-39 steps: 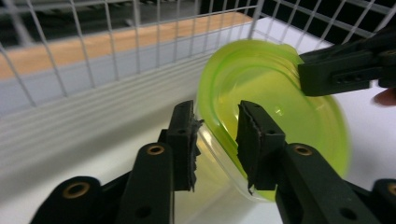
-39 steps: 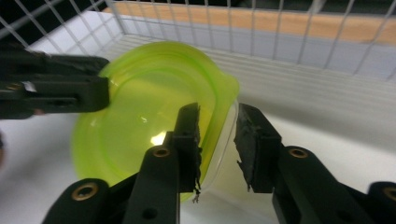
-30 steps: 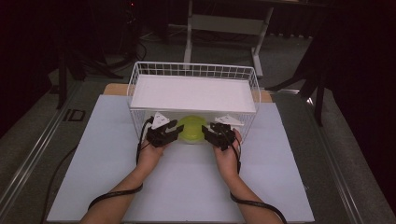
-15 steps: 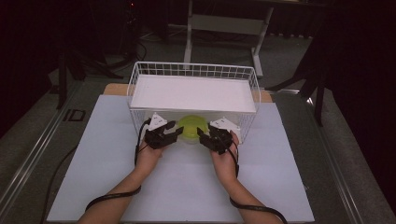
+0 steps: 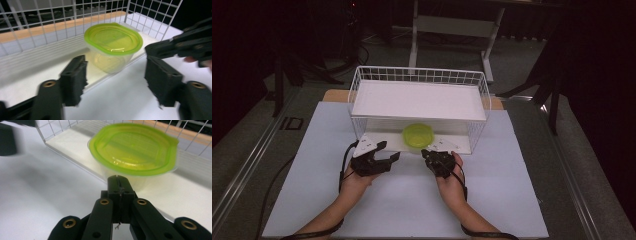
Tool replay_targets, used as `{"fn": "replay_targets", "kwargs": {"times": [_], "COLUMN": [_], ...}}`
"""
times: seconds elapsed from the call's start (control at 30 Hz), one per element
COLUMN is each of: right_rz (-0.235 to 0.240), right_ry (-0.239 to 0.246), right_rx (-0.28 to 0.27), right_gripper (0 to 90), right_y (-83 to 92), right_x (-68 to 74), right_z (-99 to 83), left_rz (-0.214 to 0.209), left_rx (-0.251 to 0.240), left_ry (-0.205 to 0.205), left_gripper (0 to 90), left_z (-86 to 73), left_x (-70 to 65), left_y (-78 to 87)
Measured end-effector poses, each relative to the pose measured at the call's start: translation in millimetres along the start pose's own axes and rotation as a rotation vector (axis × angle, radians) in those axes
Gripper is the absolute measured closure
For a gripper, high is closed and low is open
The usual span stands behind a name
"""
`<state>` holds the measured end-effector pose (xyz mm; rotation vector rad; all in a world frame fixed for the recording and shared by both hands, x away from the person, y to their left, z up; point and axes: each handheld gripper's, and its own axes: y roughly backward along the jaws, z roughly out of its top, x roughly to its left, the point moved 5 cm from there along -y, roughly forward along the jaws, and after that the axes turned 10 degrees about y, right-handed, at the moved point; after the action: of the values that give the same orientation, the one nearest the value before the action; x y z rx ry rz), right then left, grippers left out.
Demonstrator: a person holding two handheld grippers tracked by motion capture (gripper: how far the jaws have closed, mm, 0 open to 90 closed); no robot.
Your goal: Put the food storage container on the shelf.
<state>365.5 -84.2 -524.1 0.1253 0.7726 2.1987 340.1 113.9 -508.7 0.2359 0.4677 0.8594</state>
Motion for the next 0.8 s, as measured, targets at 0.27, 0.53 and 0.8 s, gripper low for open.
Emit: {"fn": "replay_targets", "kwargs": {"times": [0.27,0.53,0.8], "right_rz": [0.012,0.014,-0.005], "right_ry": [-0.060,-0.080,-0.089], "right_rx": [0.040,0.045,0.055], "right_gripper": [90.0,90.0,90.0], "right_y": [-19.4,-32.9,-44.9], "right_x": [-4.0,-3.4,-7.9], "right_z": [-5.7,0.0,3.7], "left_rz": [-0.008,0.035,0.020], "left_rx": [0.055,0.065,0.029], "left_ry": [0.045,0.074,0.046], "left_gripper": [0.3,0.3,0.3], "left_z": [-20.2,-40.6,-40.3], "left_x": [8.8,8.6,2.9], "left_y": [23.4,39.1,42.8]}}
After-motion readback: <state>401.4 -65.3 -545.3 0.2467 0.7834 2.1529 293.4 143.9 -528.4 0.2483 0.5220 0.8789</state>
